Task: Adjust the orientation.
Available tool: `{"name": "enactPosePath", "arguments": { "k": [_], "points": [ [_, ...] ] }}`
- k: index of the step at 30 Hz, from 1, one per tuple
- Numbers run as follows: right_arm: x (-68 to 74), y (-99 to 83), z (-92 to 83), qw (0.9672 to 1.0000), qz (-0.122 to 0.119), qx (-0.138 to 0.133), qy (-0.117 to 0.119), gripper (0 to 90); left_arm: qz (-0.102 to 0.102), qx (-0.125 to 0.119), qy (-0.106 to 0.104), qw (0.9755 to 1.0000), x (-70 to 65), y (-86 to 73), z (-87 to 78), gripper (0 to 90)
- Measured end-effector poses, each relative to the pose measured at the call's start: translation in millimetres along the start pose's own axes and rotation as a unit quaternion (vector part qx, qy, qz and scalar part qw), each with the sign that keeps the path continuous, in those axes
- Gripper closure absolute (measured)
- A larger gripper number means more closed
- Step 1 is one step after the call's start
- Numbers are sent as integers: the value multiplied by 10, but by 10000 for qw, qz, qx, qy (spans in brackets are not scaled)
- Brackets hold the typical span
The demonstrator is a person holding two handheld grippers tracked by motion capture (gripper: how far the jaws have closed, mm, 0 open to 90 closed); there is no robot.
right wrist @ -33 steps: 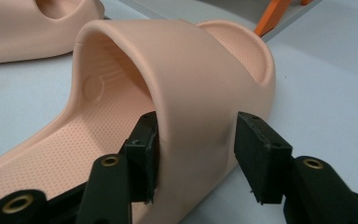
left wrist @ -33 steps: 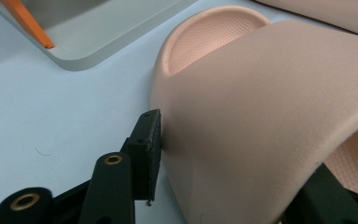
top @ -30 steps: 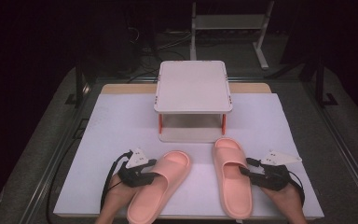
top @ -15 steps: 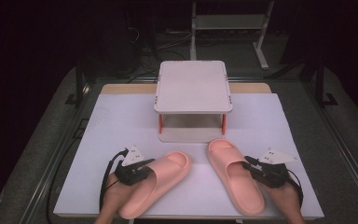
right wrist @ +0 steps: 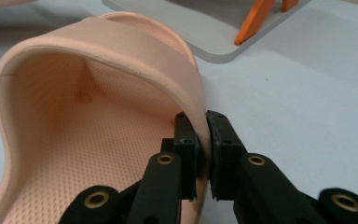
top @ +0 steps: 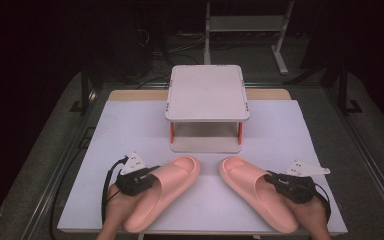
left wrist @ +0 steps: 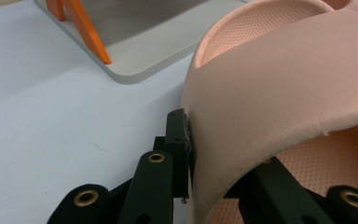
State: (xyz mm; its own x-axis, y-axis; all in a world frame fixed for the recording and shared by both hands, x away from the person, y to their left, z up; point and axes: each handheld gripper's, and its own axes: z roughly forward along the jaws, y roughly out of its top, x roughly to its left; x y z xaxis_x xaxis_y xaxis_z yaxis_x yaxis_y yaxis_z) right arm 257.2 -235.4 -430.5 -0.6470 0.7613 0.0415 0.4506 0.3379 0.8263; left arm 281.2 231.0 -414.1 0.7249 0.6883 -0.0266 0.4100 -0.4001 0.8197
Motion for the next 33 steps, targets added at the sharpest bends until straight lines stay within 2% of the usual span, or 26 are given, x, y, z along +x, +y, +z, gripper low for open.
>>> {"name": "enactPosePath", "arguments": {
  "k": [6,11,20,30,33],
  "points": [
    [35,10,-95,9994,124,-239,202,832,-21,-68,17,10000,18,26,-83,782],
    [55,26,-123,9988,146,-328,319,832,-27,-100,31,9999,47,39,-125,783],
    [85,48,-140,9987,123,-305,393,832,-59,-135,57,9999,76,43,-166,783],
    [108,116,-201,9978,147,-424,482,832,-91,-166,79,9998,98,32,-216,782],
    [106,162,-224,9976,129,-476,489,831,-142,-169,5,9998,109,64,-260,784]
  ]
}}
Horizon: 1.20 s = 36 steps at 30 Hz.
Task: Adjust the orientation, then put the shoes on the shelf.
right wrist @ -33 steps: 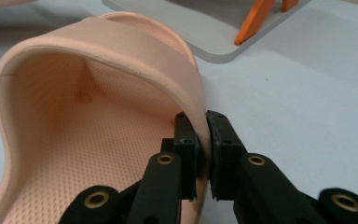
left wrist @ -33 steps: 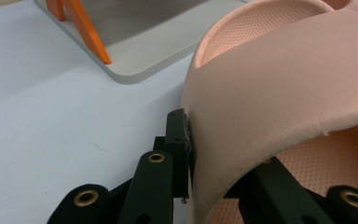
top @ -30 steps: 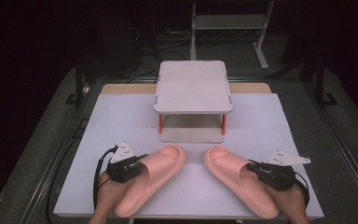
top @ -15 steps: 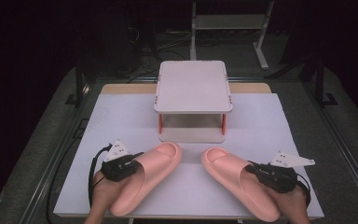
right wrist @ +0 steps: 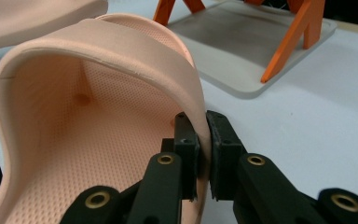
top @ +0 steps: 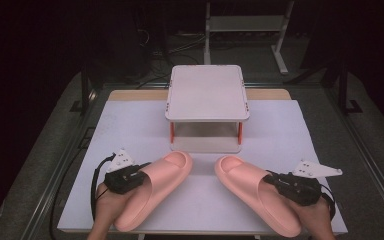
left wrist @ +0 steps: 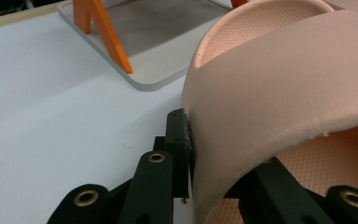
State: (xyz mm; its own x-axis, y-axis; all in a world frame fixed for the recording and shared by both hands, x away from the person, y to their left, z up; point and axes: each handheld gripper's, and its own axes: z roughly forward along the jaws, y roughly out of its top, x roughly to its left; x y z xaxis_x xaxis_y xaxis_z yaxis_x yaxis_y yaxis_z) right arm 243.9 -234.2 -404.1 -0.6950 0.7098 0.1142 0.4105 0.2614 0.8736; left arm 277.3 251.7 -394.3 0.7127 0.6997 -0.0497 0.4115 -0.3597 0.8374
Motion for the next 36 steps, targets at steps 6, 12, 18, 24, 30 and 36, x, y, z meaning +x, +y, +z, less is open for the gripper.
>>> {"name": "enactPosePath", "arguments": {
  "k": [6,12,18,24,30,36],
  "points": [
    [3,137,-80,10000,-75,-16,52,831,141,-84,25,9999,-38,141,-140,785],
    [37,309,-227,9998,-166,-92,86,831,288,-87,93,9995,-12,263,-257,784],
    [42,368,-308,9997,-197,-136,108,830,390,-82,77,9992,-20,354,-299,784],
    [43,382,-343,9995,-146,-196,197,829,430,-108,32,9990,-51,414,-312,784],
    [33,445,-375,9992,-115,-276,253,830,480,-121,35,9988,-35,508,-328,784],
    [37,586,-379,9987,-142,-309,373,830,581,-144,58,9982,3,671,-388,784]
  ]
}}
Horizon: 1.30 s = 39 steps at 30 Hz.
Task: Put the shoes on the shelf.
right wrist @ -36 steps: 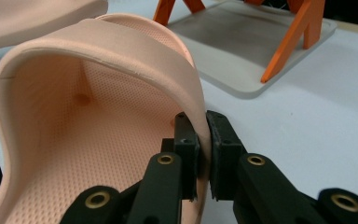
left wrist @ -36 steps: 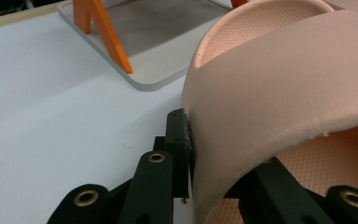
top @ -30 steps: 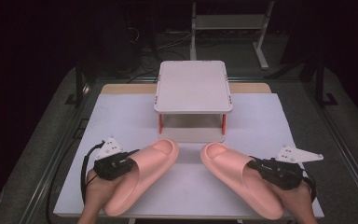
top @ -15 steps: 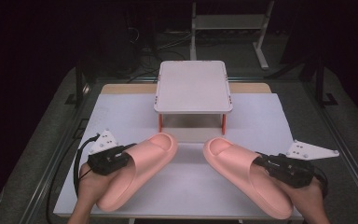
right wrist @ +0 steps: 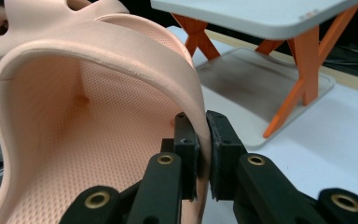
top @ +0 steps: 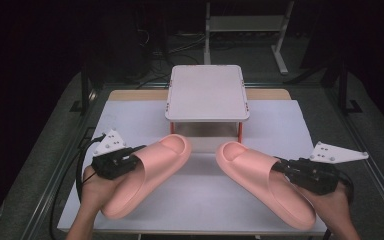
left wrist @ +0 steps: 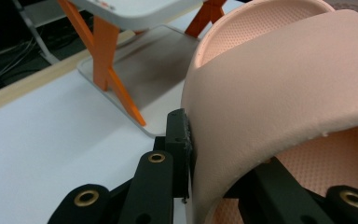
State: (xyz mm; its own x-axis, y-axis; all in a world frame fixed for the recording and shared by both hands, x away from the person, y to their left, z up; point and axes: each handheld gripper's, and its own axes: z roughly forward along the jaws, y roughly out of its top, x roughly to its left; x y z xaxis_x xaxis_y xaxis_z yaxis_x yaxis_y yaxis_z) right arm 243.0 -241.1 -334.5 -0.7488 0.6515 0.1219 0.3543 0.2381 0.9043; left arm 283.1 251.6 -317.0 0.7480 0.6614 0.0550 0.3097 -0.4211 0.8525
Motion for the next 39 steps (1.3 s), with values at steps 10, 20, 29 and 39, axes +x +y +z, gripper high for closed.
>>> {"name": "enactPosePath", "arguments": {
  "k": [10,20,29,39],
  "points": [
    [-89,306,6,9999,-135,-19,50,830,170,-11,25,9999,120,312,16,784],
    [-174,557,35,9995,-257,-102,140,830,159,-2,84,9998,268,511,78,784],
    [-297,835,153,9992,-360,-8,194,829,161,46,175,9997,391,668,158,784],
    [-437,1017,316,9988,-410,139,227,829,147,167,270,9994,565,848,287,784]
  ]
}}
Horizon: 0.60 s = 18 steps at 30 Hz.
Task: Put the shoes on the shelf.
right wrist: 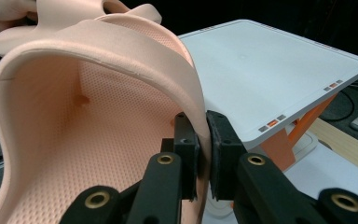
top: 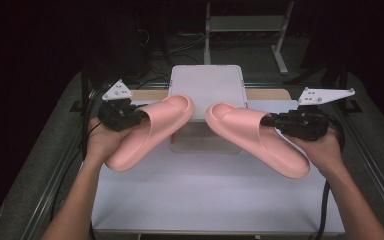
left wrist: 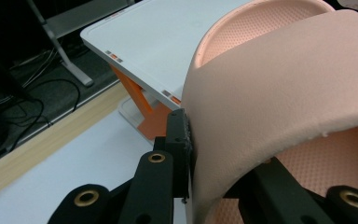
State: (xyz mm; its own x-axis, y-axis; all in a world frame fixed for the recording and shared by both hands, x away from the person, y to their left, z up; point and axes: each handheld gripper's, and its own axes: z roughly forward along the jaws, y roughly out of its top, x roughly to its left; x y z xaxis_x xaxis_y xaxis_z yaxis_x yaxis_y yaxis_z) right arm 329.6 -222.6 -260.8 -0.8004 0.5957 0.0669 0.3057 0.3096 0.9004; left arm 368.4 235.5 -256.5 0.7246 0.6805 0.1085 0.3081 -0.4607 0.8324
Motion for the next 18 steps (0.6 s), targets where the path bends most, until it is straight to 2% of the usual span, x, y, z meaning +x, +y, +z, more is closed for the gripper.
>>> {"name": "enactPosePath", "arguments": {
  "k": [14,18],
  "points": [
    [-152,217,166,9999,-84,79,-2,830,16,60,86,9999,157,230,130,784],
    [-203,263,206,9999,-110,121,9,829,-68,88,135,9998,232,268,161,784]
  ]
}}
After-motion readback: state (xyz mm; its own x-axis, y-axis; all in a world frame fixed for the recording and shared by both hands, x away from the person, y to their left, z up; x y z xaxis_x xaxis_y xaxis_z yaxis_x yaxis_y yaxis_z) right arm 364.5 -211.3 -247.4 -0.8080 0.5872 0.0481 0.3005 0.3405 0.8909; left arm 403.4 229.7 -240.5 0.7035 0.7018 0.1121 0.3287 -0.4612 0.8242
